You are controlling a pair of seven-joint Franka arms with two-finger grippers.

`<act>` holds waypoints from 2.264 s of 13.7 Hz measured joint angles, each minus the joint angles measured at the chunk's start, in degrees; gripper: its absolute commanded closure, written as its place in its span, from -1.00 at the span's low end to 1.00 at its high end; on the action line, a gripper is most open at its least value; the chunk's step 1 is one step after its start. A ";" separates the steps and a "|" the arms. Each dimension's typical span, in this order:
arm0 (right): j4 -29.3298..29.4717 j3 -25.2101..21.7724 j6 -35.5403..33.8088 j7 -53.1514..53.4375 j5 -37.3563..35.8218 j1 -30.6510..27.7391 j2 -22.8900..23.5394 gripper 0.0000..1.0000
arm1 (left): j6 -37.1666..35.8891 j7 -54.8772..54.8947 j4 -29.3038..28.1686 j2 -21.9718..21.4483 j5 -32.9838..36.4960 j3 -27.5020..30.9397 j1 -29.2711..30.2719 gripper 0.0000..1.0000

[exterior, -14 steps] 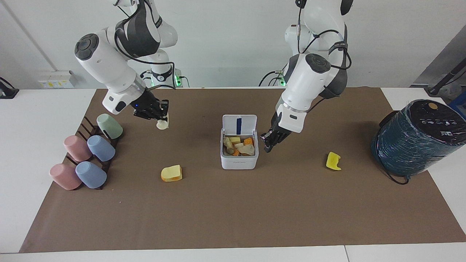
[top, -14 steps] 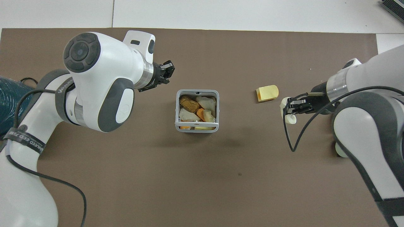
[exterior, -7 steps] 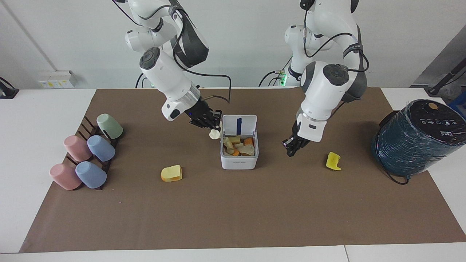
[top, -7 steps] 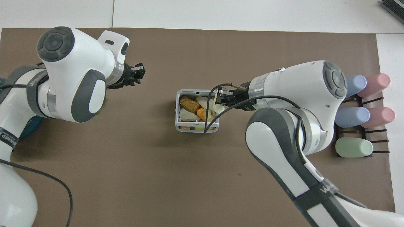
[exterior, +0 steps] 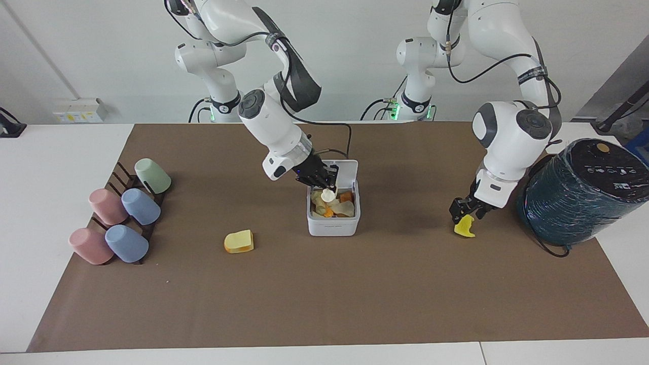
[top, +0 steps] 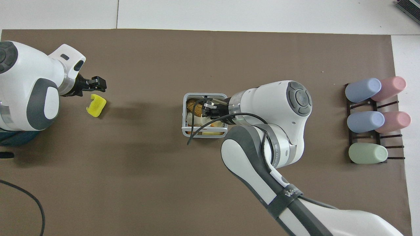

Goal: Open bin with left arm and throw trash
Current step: 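Grasp the yellow sponge with the left gripper, then lift the sponge with the left gripper while the right gripper grasps the yellow block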

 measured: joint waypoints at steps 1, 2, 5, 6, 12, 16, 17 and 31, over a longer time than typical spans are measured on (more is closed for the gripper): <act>0.03 -0.19 0.02 0.00 0.00 -0.06 -0.06 -1.00 | 2.31 0.96 -1.98 0.00 0.44 -0.02 0.81 -0.72; 0.10 -0.37 0.03 0.00 0.00 -0.15 -0.17 -1.00 | 4.54 1.47 -3.97 0.03 0.77 -0.01 1.38 -0.75; 0.46 -0.48 0.03 0.00 0.00 -0.56 -0.61 -1.00 | 8.85 2.16 -9.24 0.16 1.06 -0.04 2.55 -0.76; 0.48 -0.47 0.03 0.00 0.00 -0.58 -0.72 -1.00 | 9.47 2.23 -10.36 0.17 1.08 -0.04 2.68 -0.76; 0.48 -0.34 0.05 0.00 -0.04 -0.34 -0.78 -1.00 | 10.52 2.25 -12.51 0.16 1.11 -0.18 2.72 0.33; 1.12 -0.95 0.12 -4.31 -17.13 -1.78 -2.58 -1.00 | 10.85 2.27 -12.51 0.14 1.13 -0.96 2.57 1.00; 1.10 -1.08 0.10 -8.37 -20.39 -2.99 -3.37 -1.00 | 10.94 2.27 -12.44 0.12 1.13 -1.06 2.44 1.00; -2.33 -1.74 14.46 -40.20 -22.53 -16.15 9.38 -1.00 | -10.92 -23.07 12.29 0.60 -2.91 -2.11 -14.56 1.00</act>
